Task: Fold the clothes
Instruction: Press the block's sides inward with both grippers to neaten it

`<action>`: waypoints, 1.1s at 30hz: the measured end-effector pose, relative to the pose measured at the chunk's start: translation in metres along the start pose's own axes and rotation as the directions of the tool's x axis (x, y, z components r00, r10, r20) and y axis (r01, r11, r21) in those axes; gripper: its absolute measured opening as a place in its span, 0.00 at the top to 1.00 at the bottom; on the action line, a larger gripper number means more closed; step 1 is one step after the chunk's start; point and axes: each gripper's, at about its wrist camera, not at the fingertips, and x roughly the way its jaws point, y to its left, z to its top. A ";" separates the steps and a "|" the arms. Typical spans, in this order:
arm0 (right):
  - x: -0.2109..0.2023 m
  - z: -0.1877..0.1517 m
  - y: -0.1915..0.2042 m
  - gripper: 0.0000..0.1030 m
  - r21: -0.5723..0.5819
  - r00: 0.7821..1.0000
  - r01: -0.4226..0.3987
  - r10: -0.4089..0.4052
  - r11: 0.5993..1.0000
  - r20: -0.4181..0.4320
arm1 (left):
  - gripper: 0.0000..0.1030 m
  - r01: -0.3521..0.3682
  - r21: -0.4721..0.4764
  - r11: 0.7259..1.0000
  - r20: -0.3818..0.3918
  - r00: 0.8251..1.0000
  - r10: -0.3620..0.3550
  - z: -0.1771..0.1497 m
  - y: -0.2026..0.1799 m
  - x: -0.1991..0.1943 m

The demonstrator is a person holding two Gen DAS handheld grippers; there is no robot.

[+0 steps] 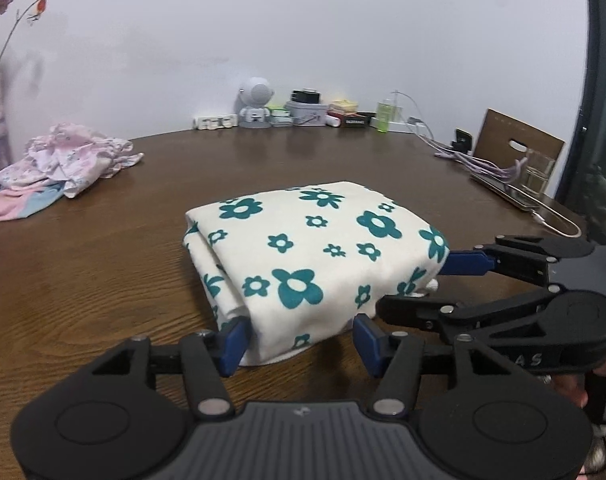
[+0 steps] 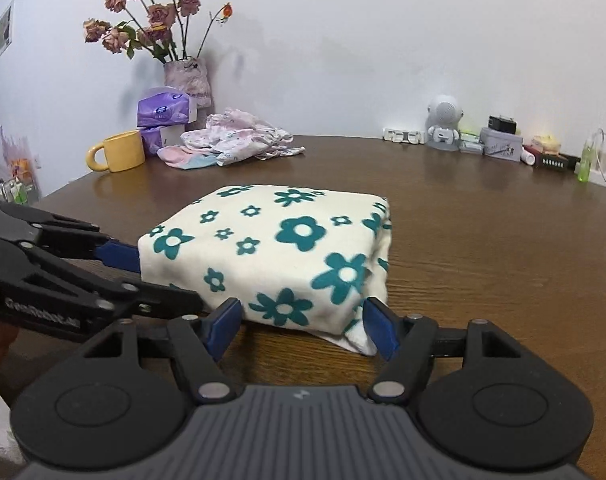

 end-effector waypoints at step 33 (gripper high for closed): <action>-0.009 -0.003 -0.045 0.96 0.092 0.997 -0.071 0.073 0.993 -0.017 | 0.92 0.049 -0.065 0.997 -0.002 0.999 -0.049 -0.004 0.023 -0.012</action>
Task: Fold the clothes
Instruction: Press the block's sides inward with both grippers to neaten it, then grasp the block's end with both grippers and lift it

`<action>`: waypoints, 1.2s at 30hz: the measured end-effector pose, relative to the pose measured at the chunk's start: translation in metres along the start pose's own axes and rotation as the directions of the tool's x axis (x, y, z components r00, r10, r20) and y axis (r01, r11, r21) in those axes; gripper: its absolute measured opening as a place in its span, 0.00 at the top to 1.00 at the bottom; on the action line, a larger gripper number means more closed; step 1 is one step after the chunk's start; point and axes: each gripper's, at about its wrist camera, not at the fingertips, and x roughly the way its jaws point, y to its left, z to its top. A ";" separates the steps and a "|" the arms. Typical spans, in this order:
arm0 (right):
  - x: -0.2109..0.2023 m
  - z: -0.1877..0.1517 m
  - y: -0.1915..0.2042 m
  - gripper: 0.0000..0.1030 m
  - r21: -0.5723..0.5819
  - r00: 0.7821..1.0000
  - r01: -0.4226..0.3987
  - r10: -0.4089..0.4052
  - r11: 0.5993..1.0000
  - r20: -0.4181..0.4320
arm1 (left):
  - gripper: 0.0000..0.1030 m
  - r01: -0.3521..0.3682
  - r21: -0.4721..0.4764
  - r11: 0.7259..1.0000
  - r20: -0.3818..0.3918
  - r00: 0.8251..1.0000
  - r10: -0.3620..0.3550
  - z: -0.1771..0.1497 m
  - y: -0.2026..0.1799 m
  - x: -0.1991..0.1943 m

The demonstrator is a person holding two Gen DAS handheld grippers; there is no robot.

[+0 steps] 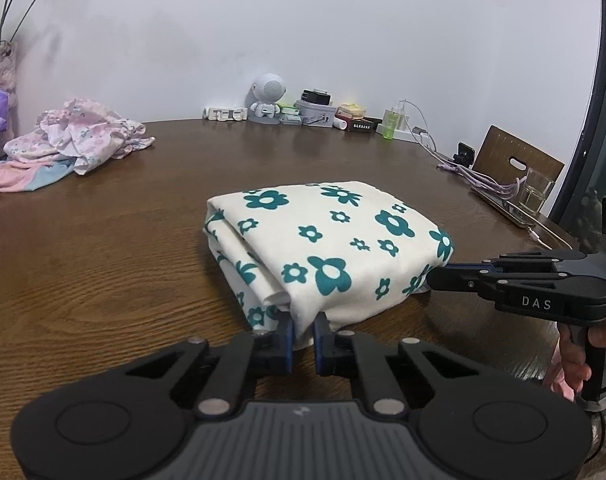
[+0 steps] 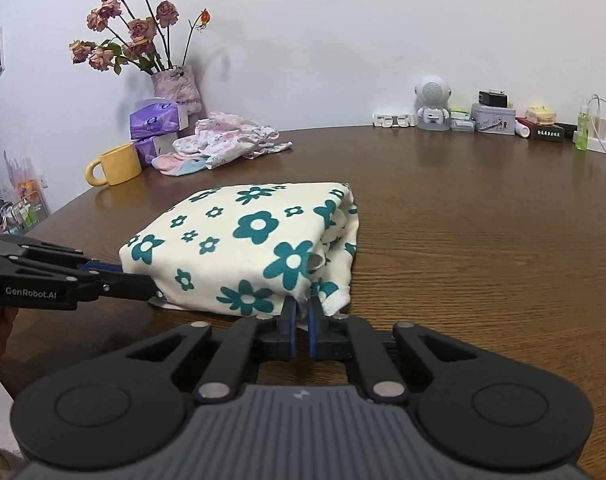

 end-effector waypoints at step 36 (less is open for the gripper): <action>0.083 0.060 -0.097 0.15 0.508 0.914 -0.268 0.383 0.818 -0.135 | 0.23 0.179 -0.562 0.808 -0.106 0.953 -0.284 0.056 0.094 0.063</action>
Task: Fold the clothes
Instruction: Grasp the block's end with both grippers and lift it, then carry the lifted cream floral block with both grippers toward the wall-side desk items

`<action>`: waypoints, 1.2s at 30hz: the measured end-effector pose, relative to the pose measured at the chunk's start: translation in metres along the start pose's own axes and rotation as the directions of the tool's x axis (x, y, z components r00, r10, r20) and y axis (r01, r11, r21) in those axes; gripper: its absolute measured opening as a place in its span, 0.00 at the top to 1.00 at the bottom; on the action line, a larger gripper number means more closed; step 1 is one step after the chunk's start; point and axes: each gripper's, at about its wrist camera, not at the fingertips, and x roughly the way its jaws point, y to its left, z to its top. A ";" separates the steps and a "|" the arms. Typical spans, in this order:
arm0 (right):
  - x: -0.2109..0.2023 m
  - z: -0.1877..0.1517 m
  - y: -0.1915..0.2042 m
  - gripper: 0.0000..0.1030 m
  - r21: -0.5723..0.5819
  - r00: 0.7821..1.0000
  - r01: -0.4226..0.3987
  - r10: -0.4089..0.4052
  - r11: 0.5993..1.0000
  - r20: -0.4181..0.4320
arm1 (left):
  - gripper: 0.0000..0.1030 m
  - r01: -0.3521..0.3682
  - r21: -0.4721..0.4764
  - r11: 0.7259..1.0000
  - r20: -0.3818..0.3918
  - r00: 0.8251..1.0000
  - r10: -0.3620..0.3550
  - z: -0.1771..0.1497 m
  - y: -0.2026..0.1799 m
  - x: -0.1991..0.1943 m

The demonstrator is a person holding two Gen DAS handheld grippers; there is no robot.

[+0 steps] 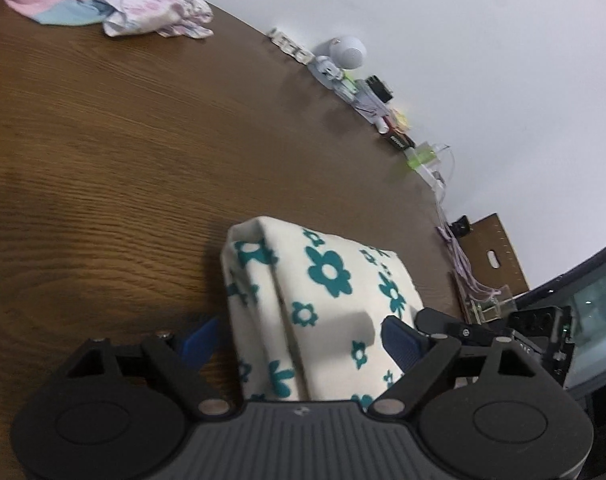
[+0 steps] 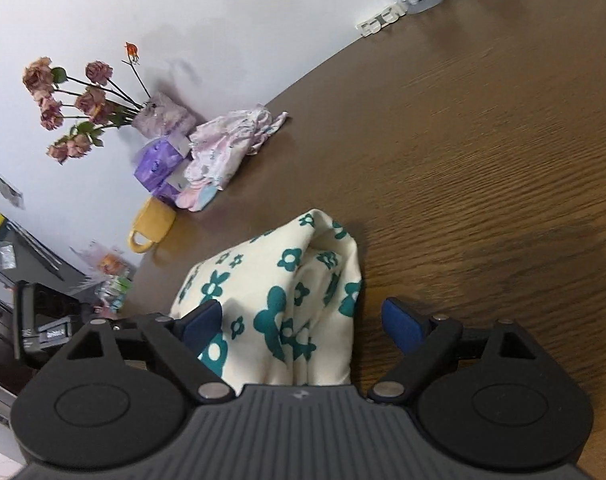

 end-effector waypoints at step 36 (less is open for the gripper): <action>-0.002 0.013 0.022 0.77 0.107 0.988 -0.143 0.135 0.984 0.075 | 0.76 0.140 0.040 0.989 0.114 0.983 -0.143 0.019 -0.009 -0.024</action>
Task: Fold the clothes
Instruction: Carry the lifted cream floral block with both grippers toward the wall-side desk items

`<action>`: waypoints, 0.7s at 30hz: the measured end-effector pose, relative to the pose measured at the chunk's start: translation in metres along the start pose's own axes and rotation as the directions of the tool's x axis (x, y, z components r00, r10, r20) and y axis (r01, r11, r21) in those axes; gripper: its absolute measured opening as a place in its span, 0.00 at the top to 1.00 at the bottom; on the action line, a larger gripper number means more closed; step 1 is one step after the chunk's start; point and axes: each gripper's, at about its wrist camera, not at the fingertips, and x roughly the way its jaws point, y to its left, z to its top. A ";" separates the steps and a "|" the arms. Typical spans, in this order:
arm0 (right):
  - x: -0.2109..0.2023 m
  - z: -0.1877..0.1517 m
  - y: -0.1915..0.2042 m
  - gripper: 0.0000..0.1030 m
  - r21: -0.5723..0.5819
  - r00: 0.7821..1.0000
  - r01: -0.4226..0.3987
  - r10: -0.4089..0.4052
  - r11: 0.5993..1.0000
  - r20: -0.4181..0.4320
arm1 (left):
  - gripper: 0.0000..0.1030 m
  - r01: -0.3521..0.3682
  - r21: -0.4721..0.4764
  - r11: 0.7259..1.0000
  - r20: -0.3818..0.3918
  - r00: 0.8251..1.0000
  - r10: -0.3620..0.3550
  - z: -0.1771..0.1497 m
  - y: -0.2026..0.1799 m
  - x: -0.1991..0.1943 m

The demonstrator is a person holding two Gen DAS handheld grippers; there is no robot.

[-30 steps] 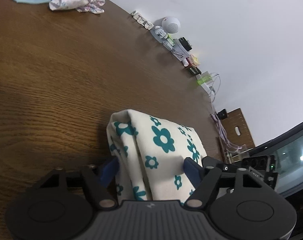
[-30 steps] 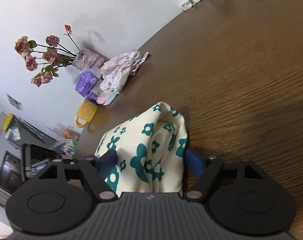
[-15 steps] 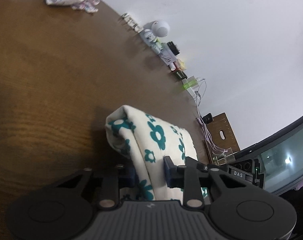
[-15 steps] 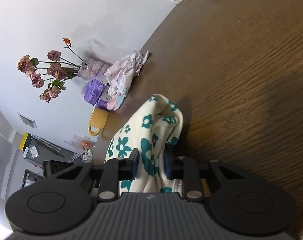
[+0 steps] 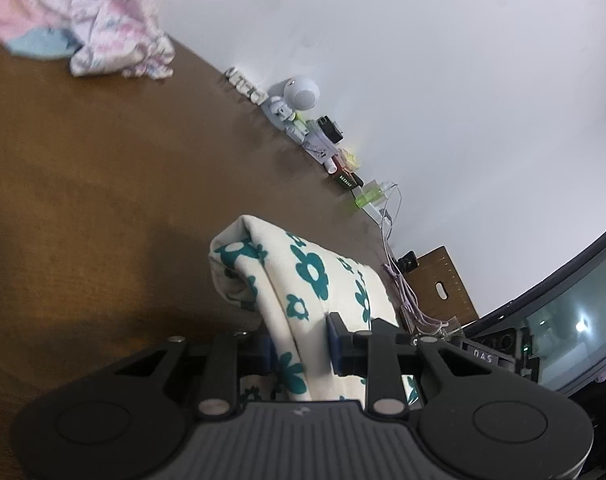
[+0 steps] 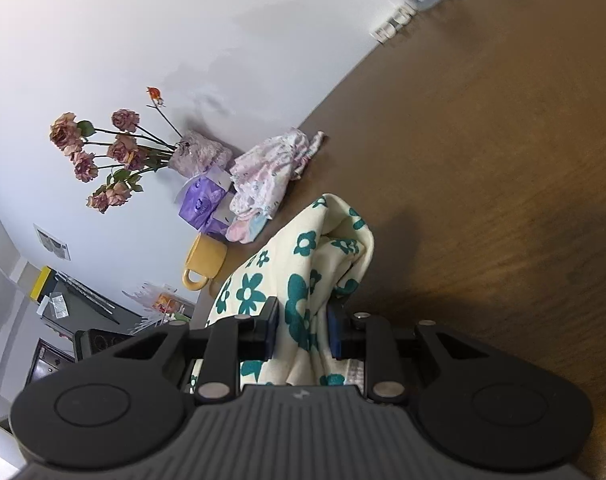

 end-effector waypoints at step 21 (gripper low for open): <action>0.019 0.238 0.155 0.77 -0.213 0.972 0.031 0.021 0.977 0.234 | 0.76 -0.086 0.150 0.985 0.255 0.966 0.045 0.244 -0.123 0.019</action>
